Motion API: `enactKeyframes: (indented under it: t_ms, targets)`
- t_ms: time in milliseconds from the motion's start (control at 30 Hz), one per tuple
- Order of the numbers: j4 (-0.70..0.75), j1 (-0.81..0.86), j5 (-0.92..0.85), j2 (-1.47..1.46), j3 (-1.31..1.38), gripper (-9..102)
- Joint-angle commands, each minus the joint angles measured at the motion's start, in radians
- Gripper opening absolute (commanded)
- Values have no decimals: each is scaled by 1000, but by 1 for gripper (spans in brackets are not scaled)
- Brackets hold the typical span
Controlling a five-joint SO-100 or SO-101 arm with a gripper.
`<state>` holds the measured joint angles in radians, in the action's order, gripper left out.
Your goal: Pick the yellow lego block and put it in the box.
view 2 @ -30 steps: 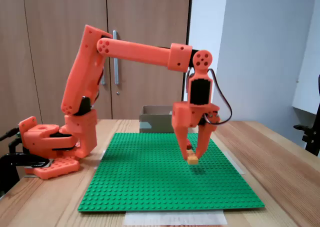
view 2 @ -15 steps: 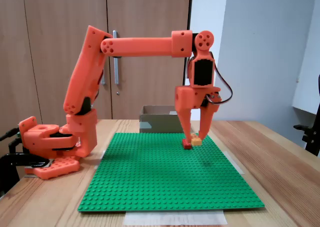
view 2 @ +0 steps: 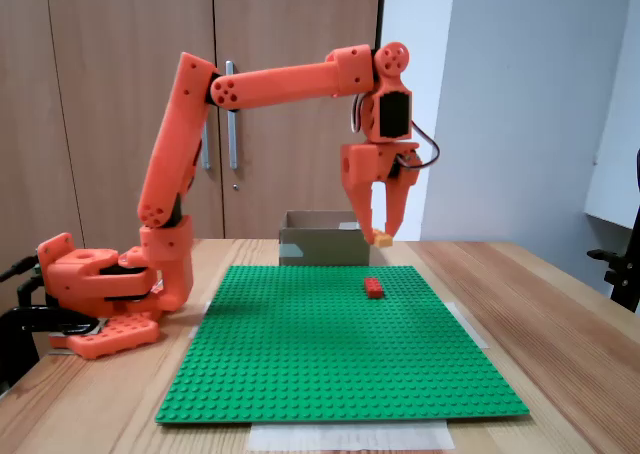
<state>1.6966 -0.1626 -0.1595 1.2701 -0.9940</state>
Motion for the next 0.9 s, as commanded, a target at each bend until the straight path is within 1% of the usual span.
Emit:
enactKeyframes:
  t_ms: [0,667,867]
  targets:
    - [9,-49,12,91,43,7]
    - [12,-336,28,124,25,7]
    - [8,-445,20,124,25,7]
